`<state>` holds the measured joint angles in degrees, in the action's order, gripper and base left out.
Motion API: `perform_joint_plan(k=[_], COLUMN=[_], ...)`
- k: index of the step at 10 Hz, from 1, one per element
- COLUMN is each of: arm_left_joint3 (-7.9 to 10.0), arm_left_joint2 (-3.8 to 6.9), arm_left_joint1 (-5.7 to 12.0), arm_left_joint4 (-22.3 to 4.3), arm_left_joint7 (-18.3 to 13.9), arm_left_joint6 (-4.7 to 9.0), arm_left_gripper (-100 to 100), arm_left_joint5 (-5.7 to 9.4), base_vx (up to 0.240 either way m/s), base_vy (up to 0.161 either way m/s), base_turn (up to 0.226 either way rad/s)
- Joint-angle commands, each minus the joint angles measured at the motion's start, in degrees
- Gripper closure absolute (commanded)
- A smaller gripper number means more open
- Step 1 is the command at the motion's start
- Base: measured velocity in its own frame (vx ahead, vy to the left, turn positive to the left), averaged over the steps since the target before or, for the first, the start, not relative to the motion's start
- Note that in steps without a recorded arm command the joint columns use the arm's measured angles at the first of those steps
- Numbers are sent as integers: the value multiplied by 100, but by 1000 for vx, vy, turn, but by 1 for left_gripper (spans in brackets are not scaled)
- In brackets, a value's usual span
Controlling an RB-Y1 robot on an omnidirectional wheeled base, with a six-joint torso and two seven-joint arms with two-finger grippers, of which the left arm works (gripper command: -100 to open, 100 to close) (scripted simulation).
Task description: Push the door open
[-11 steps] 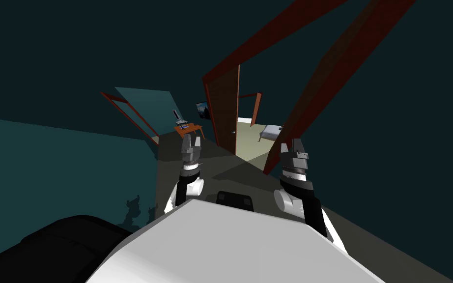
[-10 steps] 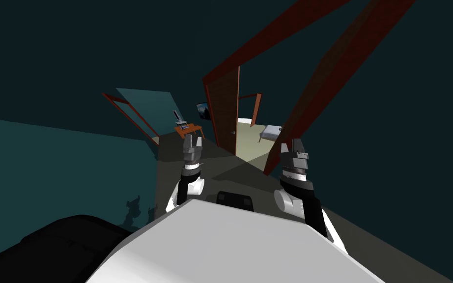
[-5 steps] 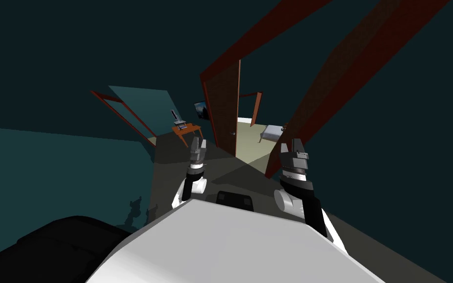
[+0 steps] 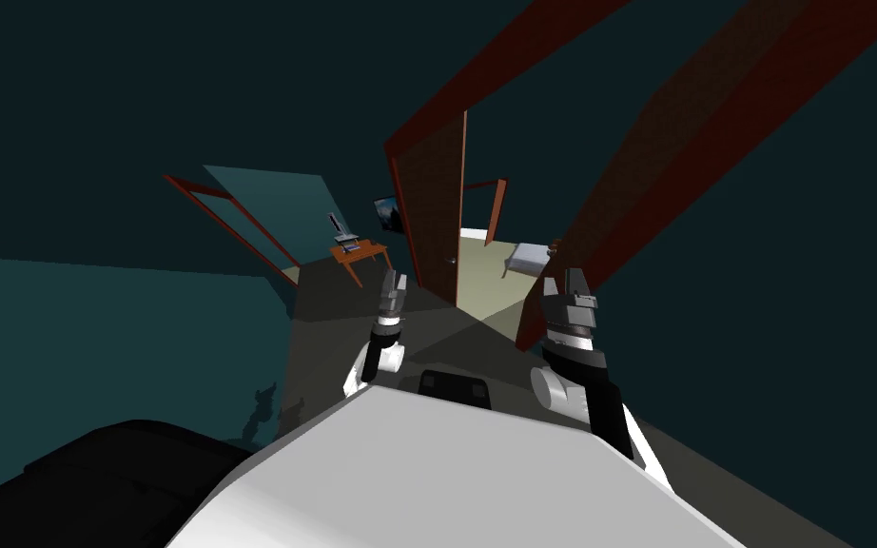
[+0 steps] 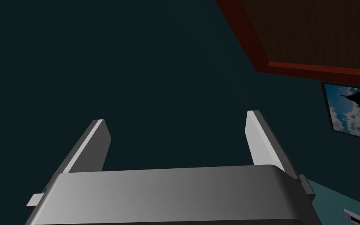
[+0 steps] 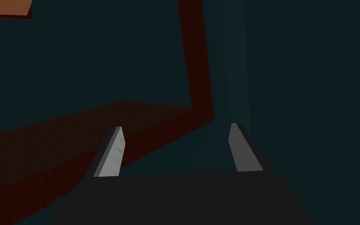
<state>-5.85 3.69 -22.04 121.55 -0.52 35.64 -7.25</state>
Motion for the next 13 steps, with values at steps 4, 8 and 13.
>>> perform_joint_plan(k=[4, 8, 13], arm_left_joint3=[-96, -181, -296], arm_left_joint2=[64, 106, 148], arm_left_joint1=[195, 374, 618], arm_left_joint4=[-569, -1058, -1723], arm_left_joint7=[-80, -146, -234], arm_left_joint6=[83, 142, 221], arm_left_gripper=[-100, -100, -100], arm_left_joint5=[-6, -15, -26], base_vx=[118, 94, 103], base_vy=[23, 27, 20], base_turn=[-12, -11, -13])
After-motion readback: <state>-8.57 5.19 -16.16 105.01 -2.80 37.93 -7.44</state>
